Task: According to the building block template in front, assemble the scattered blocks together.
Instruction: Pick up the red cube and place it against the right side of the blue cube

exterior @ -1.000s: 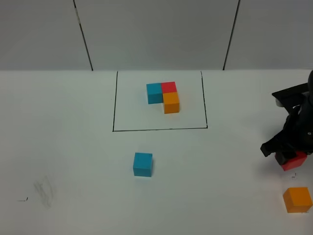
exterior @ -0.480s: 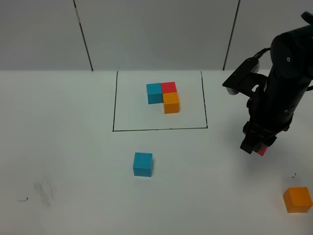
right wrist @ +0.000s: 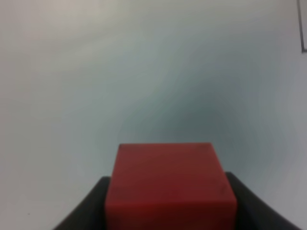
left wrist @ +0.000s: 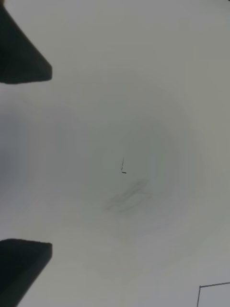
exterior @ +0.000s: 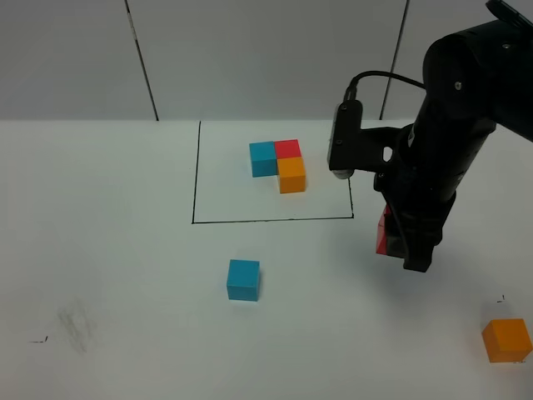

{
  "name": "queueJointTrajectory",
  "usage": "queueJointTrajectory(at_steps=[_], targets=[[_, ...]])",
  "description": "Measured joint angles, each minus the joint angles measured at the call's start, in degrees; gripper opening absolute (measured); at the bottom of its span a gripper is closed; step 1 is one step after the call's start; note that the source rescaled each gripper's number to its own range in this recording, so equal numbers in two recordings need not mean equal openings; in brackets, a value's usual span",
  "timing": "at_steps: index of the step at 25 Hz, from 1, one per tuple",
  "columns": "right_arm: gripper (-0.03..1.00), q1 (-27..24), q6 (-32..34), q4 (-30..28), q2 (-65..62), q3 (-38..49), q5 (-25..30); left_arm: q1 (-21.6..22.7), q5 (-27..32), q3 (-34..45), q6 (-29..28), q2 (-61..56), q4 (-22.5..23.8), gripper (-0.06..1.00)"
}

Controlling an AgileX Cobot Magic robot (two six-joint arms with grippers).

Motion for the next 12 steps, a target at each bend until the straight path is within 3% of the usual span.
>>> queueJointTrajectory(at_steps=[6,12], targets=[[0.00,1.0,-7.5,4.6,0.5,-0.1,0.2,0.0,0.0,0.0,0.0,0.0,0.0,0.61],[0.00,1.9,-14.2,3.3,2.3,-0.1,0.1,0.0,0.0,0.0,0.0,0.0,0.0,0.61]])
